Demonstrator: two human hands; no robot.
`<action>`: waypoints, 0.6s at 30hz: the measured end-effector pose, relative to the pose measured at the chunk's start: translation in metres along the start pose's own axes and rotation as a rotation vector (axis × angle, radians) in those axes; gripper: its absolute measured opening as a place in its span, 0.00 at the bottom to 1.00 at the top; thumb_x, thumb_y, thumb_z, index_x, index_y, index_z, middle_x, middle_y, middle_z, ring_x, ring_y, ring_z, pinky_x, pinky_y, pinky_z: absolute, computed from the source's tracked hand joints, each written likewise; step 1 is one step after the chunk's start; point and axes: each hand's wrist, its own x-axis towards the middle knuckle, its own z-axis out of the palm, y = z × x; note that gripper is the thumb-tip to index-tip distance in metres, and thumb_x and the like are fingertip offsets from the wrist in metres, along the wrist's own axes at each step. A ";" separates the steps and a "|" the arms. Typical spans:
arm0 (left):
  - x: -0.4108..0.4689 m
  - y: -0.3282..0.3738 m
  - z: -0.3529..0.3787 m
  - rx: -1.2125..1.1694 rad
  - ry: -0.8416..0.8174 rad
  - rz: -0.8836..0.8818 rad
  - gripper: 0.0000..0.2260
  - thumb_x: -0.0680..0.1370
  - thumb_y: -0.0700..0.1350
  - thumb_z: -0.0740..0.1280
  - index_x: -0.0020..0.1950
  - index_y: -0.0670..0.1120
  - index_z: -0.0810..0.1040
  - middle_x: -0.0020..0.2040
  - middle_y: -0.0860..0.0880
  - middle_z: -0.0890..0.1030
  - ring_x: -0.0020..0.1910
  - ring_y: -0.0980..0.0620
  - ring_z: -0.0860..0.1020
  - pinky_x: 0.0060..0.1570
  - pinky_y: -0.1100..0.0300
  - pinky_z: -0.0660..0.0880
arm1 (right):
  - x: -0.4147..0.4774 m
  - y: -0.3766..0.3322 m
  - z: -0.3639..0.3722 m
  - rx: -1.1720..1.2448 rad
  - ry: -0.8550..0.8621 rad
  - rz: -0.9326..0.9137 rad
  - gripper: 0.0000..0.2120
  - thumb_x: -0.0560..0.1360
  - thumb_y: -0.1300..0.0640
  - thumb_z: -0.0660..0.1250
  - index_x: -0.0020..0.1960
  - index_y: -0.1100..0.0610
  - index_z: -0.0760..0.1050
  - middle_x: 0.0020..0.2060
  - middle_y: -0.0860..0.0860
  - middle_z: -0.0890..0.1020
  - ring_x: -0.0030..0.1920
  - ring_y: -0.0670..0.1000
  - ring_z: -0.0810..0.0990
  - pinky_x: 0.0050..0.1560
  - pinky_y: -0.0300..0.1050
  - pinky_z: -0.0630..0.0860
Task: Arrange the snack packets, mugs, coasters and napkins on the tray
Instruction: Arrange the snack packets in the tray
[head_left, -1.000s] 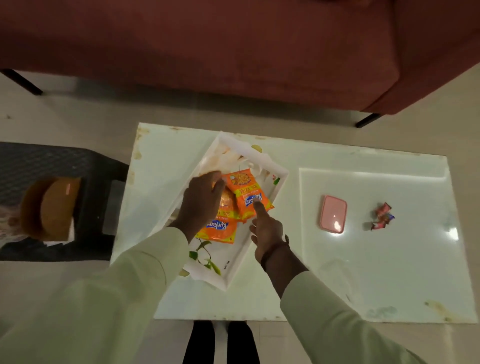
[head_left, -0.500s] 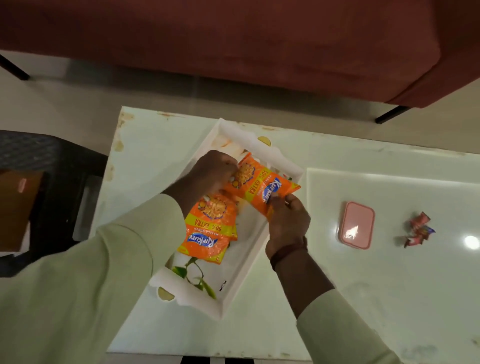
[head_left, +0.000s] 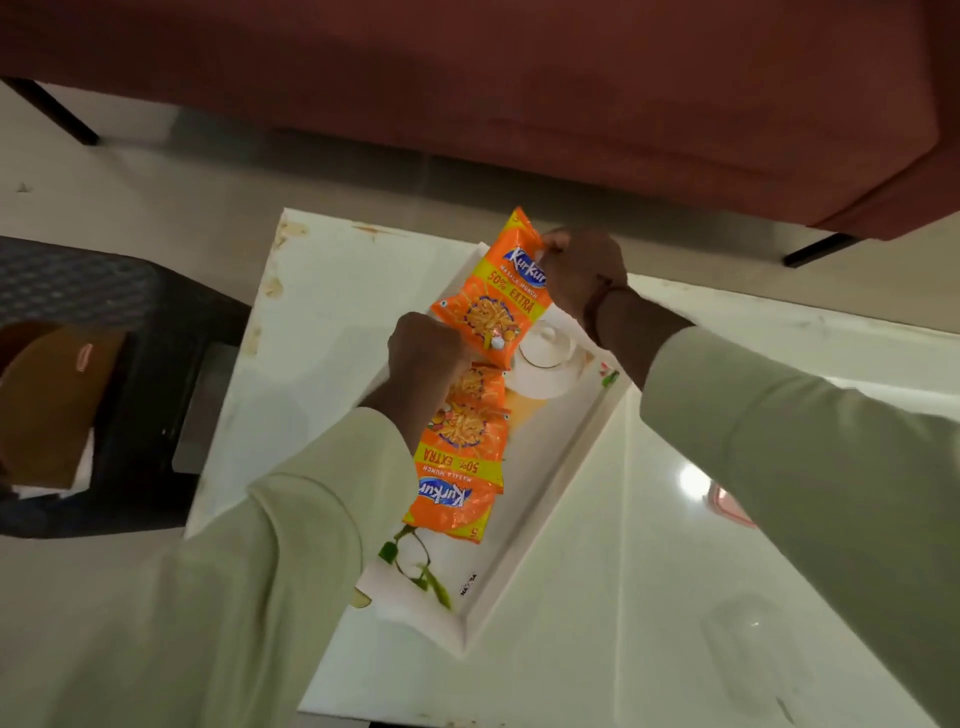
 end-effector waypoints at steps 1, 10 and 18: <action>0.003 -0.002 0.001 0.027 0.047 -0.017 0.16 0.71 0.46 0.71 0.55 0.38 0.79 0.55 0.39 0.82 0.55 0.40 0.80 0.48 0.55 0.75 | 0.004 -0.001 0.006 -0.031 0.004 0.007 0.14 0.79 0.52 0.62 0.61 0.49 0.80 0.61 0.51 0.81 0.63 0.56 0.77 0.63 0.50 0.72; 0.021 -0.009 0.006 0.061 0.120 -0.051 0.12 0.68 0.45 0.71 0.49 0.44 0.77 0.53 0.42 0.82 0.52 0.42 0.81 0.39 0.56 0.71 | 0.019 0.005 0.040 -0.350 0.104 -0.178 0.16 0.81 0.51 0.57 0.64 0.47 0.77 0.61 0.52 0.79 0.63 0.58 0.72 0.63 0.55 0.64; -0.009 -0.026 -0.043 0.056 0.228 0.296 0.11 0.70 0.50 0.68 0.46 0.47 0.84 0.42 0.53 0.85 0.43 0.56 0.81 0.39 0.68 0.71 | -0.067 0.001 0.020 0.307 0.367 0.114 0.20 0.74 0.50 0.68 0.65 0.51 0.74 0.61 0.52 0.78 0.62 0.54 0.75 0.63 0.51 0.72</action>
